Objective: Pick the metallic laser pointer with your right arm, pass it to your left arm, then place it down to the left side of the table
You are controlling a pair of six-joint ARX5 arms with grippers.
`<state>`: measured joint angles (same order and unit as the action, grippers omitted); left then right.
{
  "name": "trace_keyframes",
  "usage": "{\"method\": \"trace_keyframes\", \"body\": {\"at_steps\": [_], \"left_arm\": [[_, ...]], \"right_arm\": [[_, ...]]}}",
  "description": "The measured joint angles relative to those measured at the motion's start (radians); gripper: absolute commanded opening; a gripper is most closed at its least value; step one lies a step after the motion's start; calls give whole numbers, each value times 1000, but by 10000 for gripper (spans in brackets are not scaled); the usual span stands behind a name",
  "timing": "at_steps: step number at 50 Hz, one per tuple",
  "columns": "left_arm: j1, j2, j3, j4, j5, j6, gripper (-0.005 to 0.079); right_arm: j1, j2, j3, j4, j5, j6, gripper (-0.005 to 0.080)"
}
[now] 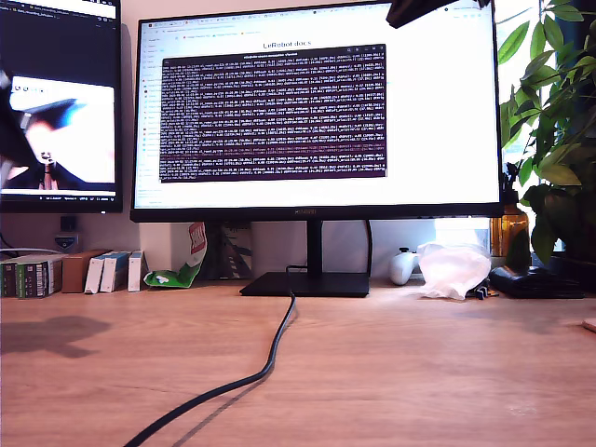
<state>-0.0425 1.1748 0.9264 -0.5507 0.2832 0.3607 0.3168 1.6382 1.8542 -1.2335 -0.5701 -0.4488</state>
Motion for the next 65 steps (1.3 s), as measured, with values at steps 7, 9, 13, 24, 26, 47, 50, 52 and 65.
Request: {"method": "trace_keyframes", "body": {"at_steps": [7, 9, 13, 24, 26, 47, 50, 52, 65], "left_arm": [[0, 55, 80, -224, -6, -46, -19], [0, 89, 95, -294, -11, -48, -19], [-5, 178, 105, -434, -23, -48, -19], [-39, 394, 106, -637, -35, -45, -19], [-43, 400, 120, -649, -34, -45, -19], [-45, 608, 276, -603, -51, 3, -19], [-43, 645, 277, -590, -56, 8, -19], [-42, 661, 278, -583, -57, 9, -19], [-19, 670, 348, -472, -60, 21, -19]], "right_arm": [[0, 0, 0, 10, 0, 1, -12], [2, 0, 0, 10, 0, 2, -12], [10, 0, 0, 10, -19, 2, -12], [21, 0, 0, 11, -52, 0, -13], [22, 0, 0, 11, -52, 0, -12], [40, 0, 0, 13, -76, -20, -12], [45, 0, 0, 11, -77, -19, -12], [45, 0, 0, 10, -77, -19, -12], [52, 0, 0, 7, -77, -19, -12]]}}
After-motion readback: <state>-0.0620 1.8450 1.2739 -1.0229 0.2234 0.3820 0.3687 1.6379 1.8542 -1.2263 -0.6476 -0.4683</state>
